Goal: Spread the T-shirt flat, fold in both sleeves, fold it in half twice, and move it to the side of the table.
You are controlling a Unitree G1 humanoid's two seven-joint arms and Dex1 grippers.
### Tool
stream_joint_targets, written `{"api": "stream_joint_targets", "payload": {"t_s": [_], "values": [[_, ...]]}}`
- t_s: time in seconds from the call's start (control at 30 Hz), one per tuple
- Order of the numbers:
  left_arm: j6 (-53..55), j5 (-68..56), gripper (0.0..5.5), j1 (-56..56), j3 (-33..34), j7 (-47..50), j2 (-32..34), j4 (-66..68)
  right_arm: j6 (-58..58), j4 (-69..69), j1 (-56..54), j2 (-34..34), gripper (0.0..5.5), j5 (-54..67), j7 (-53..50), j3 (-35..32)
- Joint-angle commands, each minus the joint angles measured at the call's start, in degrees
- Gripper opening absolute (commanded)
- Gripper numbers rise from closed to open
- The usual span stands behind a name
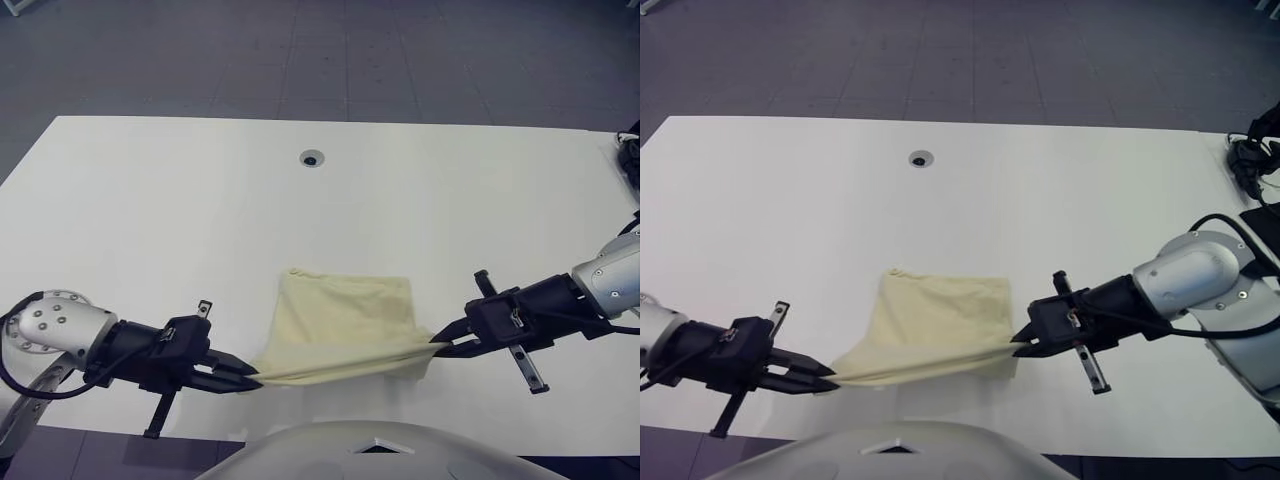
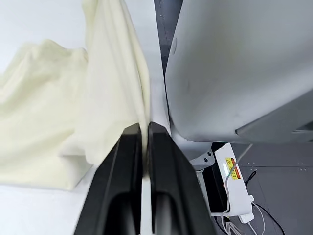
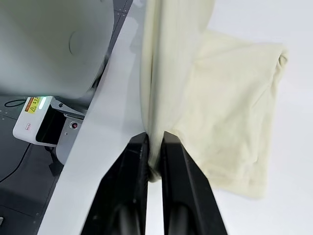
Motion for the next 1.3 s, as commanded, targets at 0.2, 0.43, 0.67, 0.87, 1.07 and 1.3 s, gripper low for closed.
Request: {"api": "stream_joint_targets", "payload": {"t_s": [0.2,0.43,0.67,0.87,1.07,1.3], "values": [[4.2,-3.1,0.01,-5.0,-2.3,5.2,-2.3,4.2,-0.8,6.8,-4.3,2.2,0.19,-5.8,-3.6,8.2],[8.5,-8.1,0.01,-13.2,-4.1,11.3,-6.0,7.2,0.7,12.4,-7.5,7.2,0.19,-9.3,-8.8,12.5],[11.5,-2.8,0.01,-19.6,-11.0,21.8,-11.5,11.8,0.1,17.9,-10.5,10.1,0.19,-12.6,-10.1,15.7],[12.3,0.7,0.01,-19.4,-15.7,25.2,-13.9,12.5,-2.1,20.6,-11.2,12.4,0.19,-15.5,-10.4,18.0],[11.5,3.0,0.01,-19.1,-17.0,25.8,-14.9,14.3,-0.1,23.8,-12.9,18.5,1.13,-17.0,-16.2,17.8],[10.6,7.1,0.01,-20.7,-17.8,29.4,-18.0,18.7,0.6,27.4,-13.1,22.7,2.35,-20.3,-23.2,16.9]]}}
